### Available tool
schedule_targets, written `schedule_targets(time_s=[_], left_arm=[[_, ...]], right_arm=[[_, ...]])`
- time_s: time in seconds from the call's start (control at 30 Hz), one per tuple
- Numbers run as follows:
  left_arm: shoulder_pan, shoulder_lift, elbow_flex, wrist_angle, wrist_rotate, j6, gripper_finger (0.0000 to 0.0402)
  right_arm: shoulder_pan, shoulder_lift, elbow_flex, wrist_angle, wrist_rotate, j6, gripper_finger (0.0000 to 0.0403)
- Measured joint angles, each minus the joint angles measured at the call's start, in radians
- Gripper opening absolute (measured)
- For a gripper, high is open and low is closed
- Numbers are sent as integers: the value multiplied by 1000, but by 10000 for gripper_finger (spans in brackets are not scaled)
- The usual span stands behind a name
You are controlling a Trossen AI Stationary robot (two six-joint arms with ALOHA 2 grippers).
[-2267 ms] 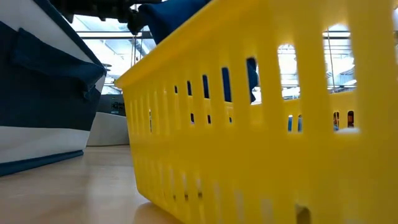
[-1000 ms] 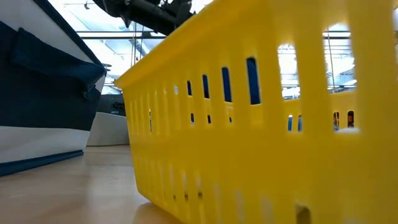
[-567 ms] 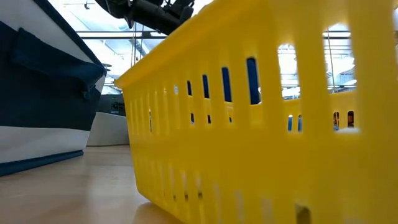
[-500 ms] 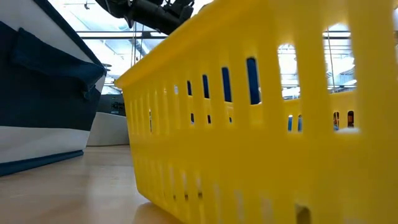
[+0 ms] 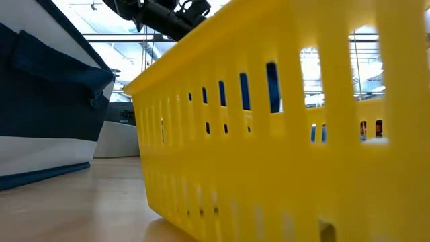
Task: Pick & place medical supplies in basket/bin
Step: Put the dark blue patient gown into the blue bin
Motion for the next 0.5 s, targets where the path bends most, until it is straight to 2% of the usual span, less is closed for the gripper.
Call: schedule_targets(time_s=[0.13, 0.23, 0.4, 0.5], left_arm=[[-1, -16, 0, -59, -19, 4, 33], [-13, -53, 0, -114, -43, 13, 33], [-55, -153, 0, -231, -52, 15, 33], [-99, -232, 0, -304, -94, 9, 33]], right_arm=[[78, 0, 16, -1, 104, -44, 325], [123, -1, 16, -14, 144, -60, 320], [166, -3, 17, -69, 151, -42, 310], [184, -3, 17, -83, 153, -16, 309]])
